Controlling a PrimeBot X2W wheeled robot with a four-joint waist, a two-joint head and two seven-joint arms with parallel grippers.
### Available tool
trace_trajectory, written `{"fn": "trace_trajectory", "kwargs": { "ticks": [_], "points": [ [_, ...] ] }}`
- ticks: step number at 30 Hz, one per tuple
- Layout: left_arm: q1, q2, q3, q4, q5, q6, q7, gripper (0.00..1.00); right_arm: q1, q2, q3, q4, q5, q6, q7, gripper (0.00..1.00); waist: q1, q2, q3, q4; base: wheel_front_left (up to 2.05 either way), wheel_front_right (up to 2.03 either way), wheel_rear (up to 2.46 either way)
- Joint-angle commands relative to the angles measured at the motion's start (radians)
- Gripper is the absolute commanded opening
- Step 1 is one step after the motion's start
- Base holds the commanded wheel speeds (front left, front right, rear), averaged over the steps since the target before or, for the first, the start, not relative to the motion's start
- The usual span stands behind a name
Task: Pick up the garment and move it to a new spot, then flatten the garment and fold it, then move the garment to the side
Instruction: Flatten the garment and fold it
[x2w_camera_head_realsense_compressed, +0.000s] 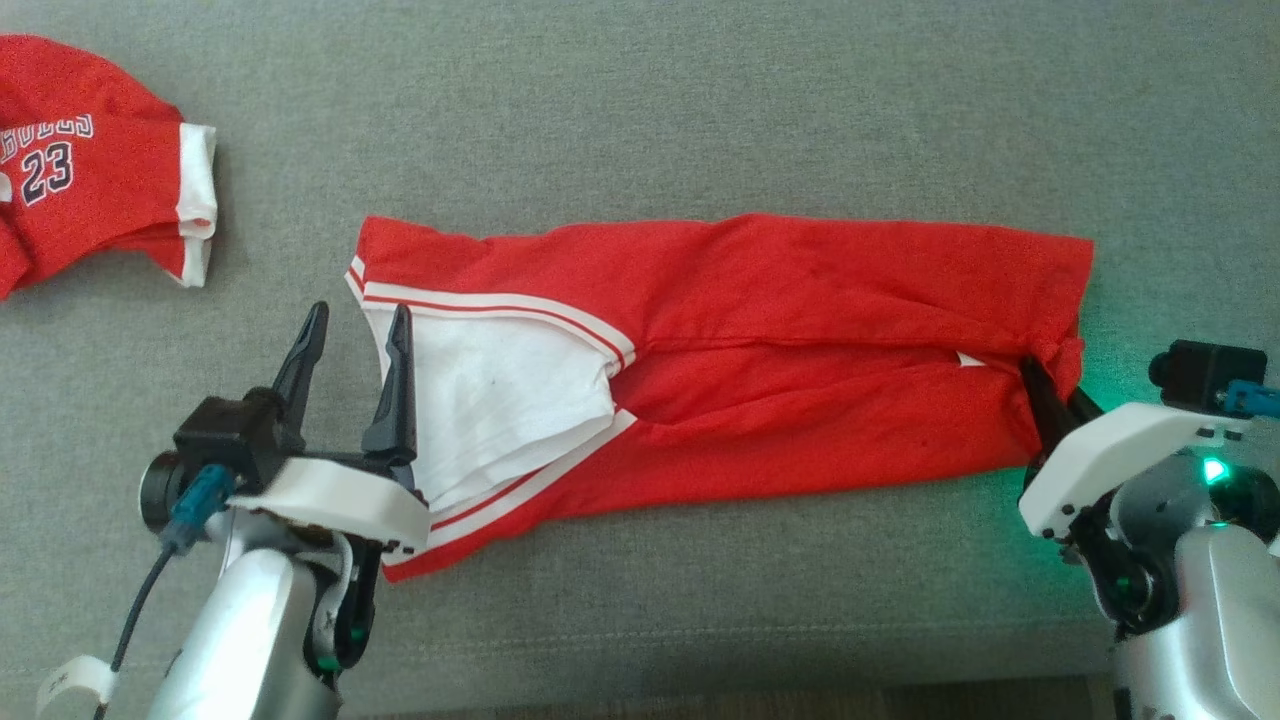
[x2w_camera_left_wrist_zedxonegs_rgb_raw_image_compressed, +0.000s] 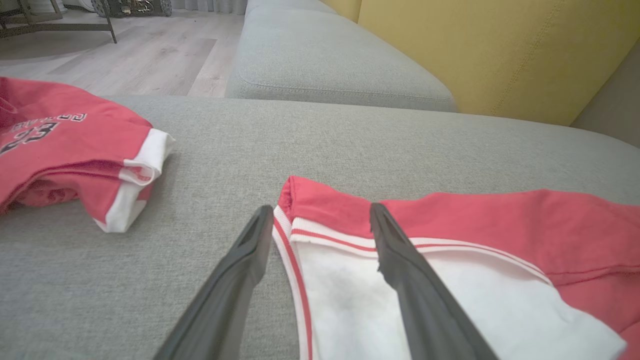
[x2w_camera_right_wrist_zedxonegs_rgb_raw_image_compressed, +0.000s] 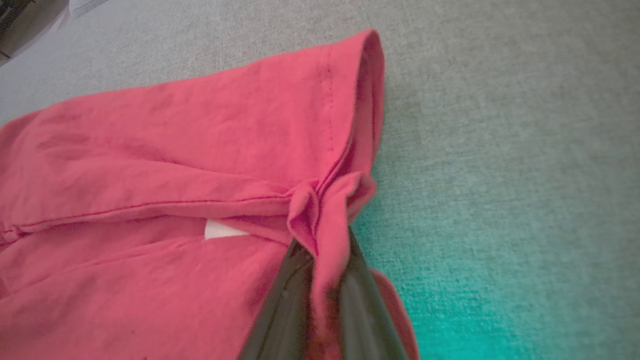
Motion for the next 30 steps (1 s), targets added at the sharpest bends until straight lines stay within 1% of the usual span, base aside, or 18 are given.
{"fn": "trace_trajectory", "kwargs": {
  "ticks": [1,10,18,21,23,26,30],
  "points": [
    [-0.032,0.015,0.033,-0.023,0.000,0.000,-0.011,1.00,0.021,0.002,0.020,-0.017,0.005,-0.001,0.000,0.00,0.0000,0.0000,-0.003,-0.002,0.00,0.00,0.00],
    [-0.024,0.016,0.036,-0.021,-0.006,0.006,-0.015,1.00,0.011,0.002,-0.059,-0.061,-0.018,-0.001,-0.034,0.00,0.0000,0.0000,-0.022,-0.012,0.00,0.00,0.00],
    [-0.016,0.022,0.037,-0.027,-0.012,0.011,-0.016,1.00,0.011,-0.008,-0.190,-0.113,-0.039,-0.001,-0.015,0.00,0.0000,0.0000,-0.035,-0.020,0.00,0.00,0.00],
    [-0.011,0.023,0.037,-0.026,-0.015,0.012,-0.016,1.00,0.012,-0.013,-0.219,-0.125,-0.036,-0.001,-0.002,0.00,0.0000,0.0000,-0.048,-0.022,0.00,0.00,0.00],
    [-0.006,0.023,0.038,-0.025,-0.018,0.014,-0.016,1.00,0.013,-0.013,-0.216,-0.142,-0.034,-0.001,0.007,0.00,0.0000,0.0000,-0.061,-0.025,0.00,0.00,0.00],
    [0.005,0.024,0.038,-0.022,-0.022,0.018,-0.015,1.00,0.011,-0.011,-0.185,-0.189,-0.018,-0.001,0.023,0.00,0.0000,0.0000,-0.085,-0.030,0.00,0.00,0.00],
    [0.020,0.027,0.034,-0.022,-0.025,0.021,-0.011,1.00,0.008,-0.004,-0.099,-0.284,0.064,-0.001,0.082,0.00,0.0000,0.0000,-0.120,-0.033,0.00,0.00,0.00]
  ]
}}
